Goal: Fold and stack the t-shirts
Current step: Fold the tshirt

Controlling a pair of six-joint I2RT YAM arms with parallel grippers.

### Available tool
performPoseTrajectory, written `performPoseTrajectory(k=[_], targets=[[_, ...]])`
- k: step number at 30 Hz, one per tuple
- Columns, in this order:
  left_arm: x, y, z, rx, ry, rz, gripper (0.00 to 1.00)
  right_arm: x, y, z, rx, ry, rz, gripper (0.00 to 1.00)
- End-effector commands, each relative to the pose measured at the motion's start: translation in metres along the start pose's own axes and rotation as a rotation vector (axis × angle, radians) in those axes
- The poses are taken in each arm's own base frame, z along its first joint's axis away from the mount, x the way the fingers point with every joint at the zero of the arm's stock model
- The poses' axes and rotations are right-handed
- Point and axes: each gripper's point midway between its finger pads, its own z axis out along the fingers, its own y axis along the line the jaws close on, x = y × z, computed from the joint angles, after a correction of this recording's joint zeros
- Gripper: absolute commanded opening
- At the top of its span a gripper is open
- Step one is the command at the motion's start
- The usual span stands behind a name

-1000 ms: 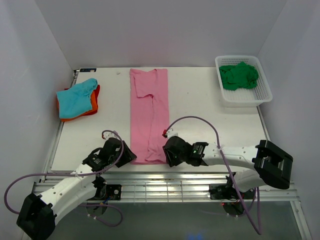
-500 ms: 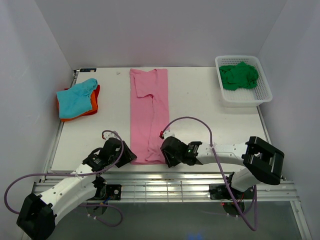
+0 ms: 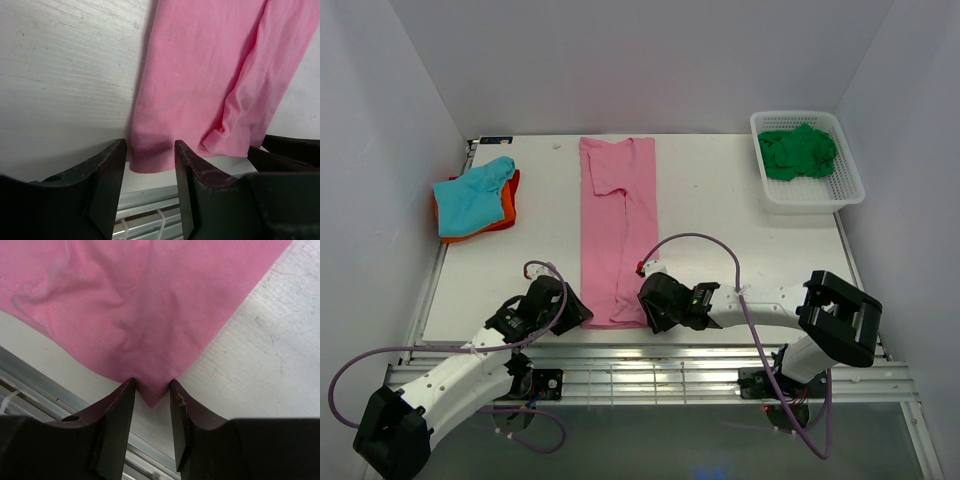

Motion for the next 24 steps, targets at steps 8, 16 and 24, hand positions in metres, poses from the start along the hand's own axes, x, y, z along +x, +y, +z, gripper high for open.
performPoseTrajectory(k=[8,16,24], targets=[[0.015,0.015,0.000,-0.045,0.052,0.001,0.50,0.008,-0.004,0.002,0.026,0.014,0.007,0.38],[0.021,0.017,-0.001,-0.087,0.085,0.012,0.42,0.004,-0.012,-0.007,0.060,-0.002,0.016,0.38],[0.026,0.020,-0.004,-0.128,0.090,0.025,0.21,0.004,-0.014,-0.006,0.074,-0.002,0.014,0.30]])
